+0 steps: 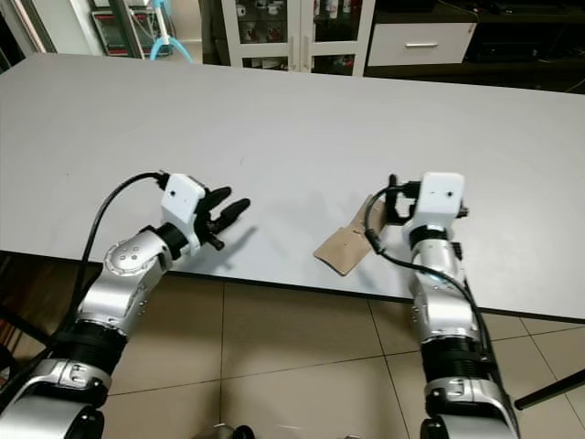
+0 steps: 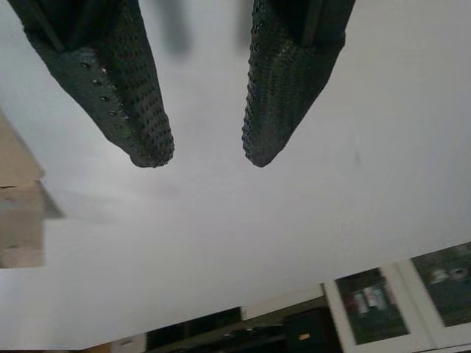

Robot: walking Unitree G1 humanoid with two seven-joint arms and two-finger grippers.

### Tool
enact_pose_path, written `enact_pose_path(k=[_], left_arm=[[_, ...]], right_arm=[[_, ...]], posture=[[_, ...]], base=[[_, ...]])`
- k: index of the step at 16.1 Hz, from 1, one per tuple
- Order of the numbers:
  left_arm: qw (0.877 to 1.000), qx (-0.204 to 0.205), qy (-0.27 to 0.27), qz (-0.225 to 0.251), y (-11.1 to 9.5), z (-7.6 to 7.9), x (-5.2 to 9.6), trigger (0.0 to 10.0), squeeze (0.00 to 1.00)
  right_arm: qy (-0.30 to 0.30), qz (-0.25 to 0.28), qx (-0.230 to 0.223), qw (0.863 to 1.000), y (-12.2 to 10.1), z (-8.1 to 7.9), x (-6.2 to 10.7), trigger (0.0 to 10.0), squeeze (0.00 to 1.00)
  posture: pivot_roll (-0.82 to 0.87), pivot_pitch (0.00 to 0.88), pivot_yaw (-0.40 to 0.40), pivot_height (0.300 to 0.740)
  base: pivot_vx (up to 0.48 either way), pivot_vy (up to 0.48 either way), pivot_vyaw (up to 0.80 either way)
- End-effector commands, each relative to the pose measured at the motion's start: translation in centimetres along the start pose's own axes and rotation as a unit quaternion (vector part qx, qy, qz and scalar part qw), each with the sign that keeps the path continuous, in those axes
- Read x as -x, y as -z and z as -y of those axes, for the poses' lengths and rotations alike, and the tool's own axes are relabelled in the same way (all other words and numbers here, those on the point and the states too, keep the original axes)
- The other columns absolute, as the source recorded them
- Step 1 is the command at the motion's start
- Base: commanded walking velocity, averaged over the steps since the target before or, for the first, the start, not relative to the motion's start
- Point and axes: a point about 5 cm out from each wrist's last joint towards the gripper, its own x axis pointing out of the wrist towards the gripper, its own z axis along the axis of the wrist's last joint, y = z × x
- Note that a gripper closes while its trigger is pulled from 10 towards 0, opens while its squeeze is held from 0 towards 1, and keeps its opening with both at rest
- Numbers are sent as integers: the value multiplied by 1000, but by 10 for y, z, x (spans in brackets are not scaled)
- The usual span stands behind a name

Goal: Picking trash to rubbish bin

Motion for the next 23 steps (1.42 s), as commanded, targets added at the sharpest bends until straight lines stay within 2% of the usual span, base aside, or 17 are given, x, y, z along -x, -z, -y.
enact_pose_path(k=[1,2,3,4,6,8,10,12,14,15,20,23], left_arm=[[1000,-1,14,-3,0,5,-1,10000,0],[1000,-1,15,-2,-1,5,-1,10000,0],[1000,0,19,-3,-1,7,-1,10000,0],[1000,1,25,-3,-2,8,0,10000,0],[1000,2,26,-4,-2,9,0,10000,0],[1000,3,26,-3,-3,10,0,10000,0],[1000,7,30,-4,-3,13,0,10000,0],[999,7,33,-5,-3,16,-1,10000,0],[999,7,34,-5,-4,17,0,10000,0],[999,7,34,-5,-4,17,0,10000,0],[999,9,32,-7,-4,19,2,10000,0],[999,8,30,-7,-4,18,3,10000,0]], right_arm=[[-4,-24,-11,1000,4,4,-1,10000,0],[-10,-37,-23,999,8,4,0,10000,0],[-26,-72,-82,994,16,3,1,10000,0],[-29,-112,-163,980,25,4,1,10000,0],[-31,-115,-178,977,27,7,1,10000,0],[-34,-119,-173,977,28,9,1,10000,0],[-49,-131,-202,969,30,9,1,10000,0],[-63,-142,-208,966,34,7,2,10000,0],[-123,-160,-243,949,37,-11,5,10000,0],[-142,-165,-245,945,38,-17,6,10000,0],[-180,-174,-256,934,40,-31,11,10000,0],[-184,-172,-255,933,39,-32,10,10000,0]], posture=[[-75,67,5,740],[-75,70,6,740],[-74,78,6,740],[-71,81,5,740],[-70,83,5,740],[-67,88,4,740],[-69,91,4,740],[-66,92,1,740],[-59,97,-5,740],[-57,100,-7,740],[-51,104,-13,740],[-51,103,-12,740]], base=[[0,0,0],[0,0,0],[0,0,0],[0,0,0],[0,0,0],[0,0,0],[0,0,0],[0,0,0],[0,0,0],[0,0,0],[0,0,0],[0,0,0]])
